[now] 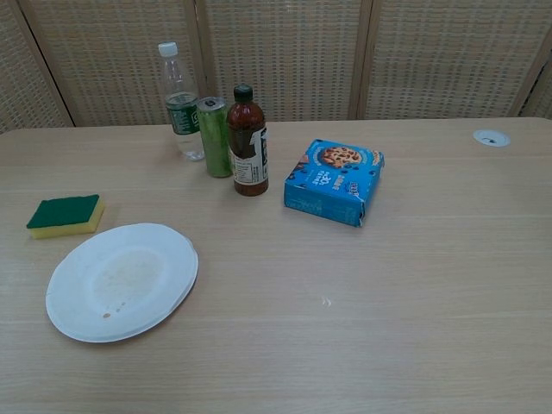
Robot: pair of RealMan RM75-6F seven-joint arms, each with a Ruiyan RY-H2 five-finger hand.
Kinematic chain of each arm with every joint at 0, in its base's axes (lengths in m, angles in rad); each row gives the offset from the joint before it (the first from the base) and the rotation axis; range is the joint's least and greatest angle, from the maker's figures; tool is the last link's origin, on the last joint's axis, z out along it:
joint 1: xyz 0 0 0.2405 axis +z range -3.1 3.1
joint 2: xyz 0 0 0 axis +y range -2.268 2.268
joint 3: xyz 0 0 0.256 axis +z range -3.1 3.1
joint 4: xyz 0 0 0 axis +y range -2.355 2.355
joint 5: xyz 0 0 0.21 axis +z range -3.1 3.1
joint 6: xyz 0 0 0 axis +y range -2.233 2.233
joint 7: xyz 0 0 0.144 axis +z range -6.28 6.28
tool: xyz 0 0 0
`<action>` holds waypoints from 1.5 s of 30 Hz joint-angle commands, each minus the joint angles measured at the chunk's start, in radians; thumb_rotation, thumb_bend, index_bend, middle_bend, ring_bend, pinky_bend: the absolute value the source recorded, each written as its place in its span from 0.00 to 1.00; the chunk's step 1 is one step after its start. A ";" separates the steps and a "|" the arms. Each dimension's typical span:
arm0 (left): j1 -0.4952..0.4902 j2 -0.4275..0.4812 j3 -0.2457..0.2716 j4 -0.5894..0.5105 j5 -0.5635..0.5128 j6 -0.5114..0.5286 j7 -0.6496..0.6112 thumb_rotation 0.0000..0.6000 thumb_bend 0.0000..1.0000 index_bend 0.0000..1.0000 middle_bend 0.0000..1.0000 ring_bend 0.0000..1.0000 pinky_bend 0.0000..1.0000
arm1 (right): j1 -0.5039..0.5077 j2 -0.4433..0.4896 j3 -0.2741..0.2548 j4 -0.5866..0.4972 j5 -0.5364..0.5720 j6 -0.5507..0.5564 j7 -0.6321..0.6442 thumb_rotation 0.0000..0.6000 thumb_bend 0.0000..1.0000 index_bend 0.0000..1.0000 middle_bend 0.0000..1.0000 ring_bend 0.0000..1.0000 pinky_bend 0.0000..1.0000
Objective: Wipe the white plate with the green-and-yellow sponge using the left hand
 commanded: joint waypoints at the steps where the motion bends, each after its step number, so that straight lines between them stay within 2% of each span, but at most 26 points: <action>1: -0.129 -0.013 -0.030 0.092 -0.012 -0.177 -0.038 1.00 0.00 0.00 0.00 0.00 0.00 | 0.004 0.000 0.005 0.002 0.013 -0.011 0.000 1.00 0.00 0.00 0.00 0.00 0.00; 4: -0.214 -0.057 -0.033 0.173 -0.026 -0.322 -0.117 1.00 0.00 0.00 0.00 0.00 0.00 | 0.009 0.004 0.012 0.005 0.043 -0.030 -0.004 1.00 0.00 0.00 0.00 0.00 0.00; 7: -0.278 -0.128 -0.045 0.285 -0.047 -0.409 -0.138 1.00 0.00 0.00 0.00 0.00 0.00 | 0.012 0.006 0.021 0.007 0.067 -0.043 -0.004 1.00 0.00 0.00 0.00 0.00 0.00; 9: -0.298 -0.157 -0.051 0.328 -0.056 -0.432 -0.139 1.00 0.00 0.01 0.00 0.00 0.00 | 0.014 0.006 0.023 0.009 0.076 -0.049 -0.003 1.00 0.00 0.00 0.00 0.00 0.00; 12: -0.347 -0.251 -0.066 0.455 -0.089 -0.491 -0.109 1.00 0.00 0.06 0.00 0.00 0.00 | 0.020 0.006 0.031 0.016 0.109 -0.074 0.000 1.00 0.00 0.00 0.00 0.00 0.00; 19: -0.461 -0.425 -0.106 0.668 -0.191 -0.659 -0.086 1.00 0.00 0.18 0.06 0.01 0.12 | 0.039 -0.012 0.044 0.050 0.144 -0.107 -0.001 1.00 0.00 0.00 0.00 0.00 0.00; 23: -0.488 -0.469 -0.108 0.719 -0.212 -0.702 -0.072 1.00 0.00 0.23 0.14 0.08 0.20 | 0.042 -0.020 0.047 0.061 0.155 -0.113 -0.006 1.00 0.00 0.00 0.00 0.00 0.00; 31: -0.535 -0.522 -0.110 0.793 -0.246 -0.777 -0.042 1.00 0.00 0.28 0.25 0.17 0.25 | 0.050 -0.030 0.056 0.076 0.180 -0.125 -0.017 1.00 0.00 0.00 0.00 0.00 0.00; 42: -0.572 -0.579 -0.132 0.878 -0.323 -0.871 -0.020 1.00 0.00 0.29 0.26 0.17 0.28 | 0.060 -0.041 0.060 0.091 0.201 -0.144 -0.029 1.00 0.00 0.00 0.00 0.00 0.00; 45: -0.576 -0.594 -0.137 0.895 -0.333 -0.885 -0.027 1.00 0.00 0.30 0.26 0.17 0.31 | 0.061 -0.042 0.061 0.092 0.204 -0.144 -0.029 1.00 0.00 0.00 0.00 0.00 0.00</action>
